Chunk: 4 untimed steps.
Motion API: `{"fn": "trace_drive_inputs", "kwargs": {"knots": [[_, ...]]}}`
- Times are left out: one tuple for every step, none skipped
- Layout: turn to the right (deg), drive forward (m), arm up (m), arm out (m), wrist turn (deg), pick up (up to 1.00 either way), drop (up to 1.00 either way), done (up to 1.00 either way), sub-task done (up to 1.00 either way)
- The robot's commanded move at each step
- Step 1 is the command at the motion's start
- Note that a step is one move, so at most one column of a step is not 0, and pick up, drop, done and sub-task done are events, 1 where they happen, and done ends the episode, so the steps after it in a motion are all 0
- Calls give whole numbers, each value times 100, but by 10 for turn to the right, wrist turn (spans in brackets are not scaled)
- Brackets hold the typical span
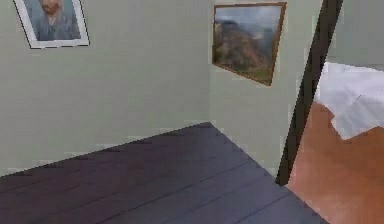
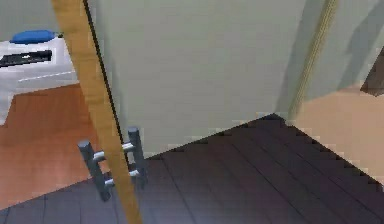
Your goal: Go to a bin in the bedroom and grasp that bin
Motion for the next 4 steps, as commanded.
{"fn": "trace_drive_inputs", "kwargs": {"knots": [[0, 50, 0, 0, 0, 0, 0, 0, 0], [450, 0, 0, 0, 0, 0, 0, 0, 0], [150, 0, 0, 0, 0, 0, 0, 0, 0], [0, 65, 0, 0, 0, 0, 0, 0, 0]]}}
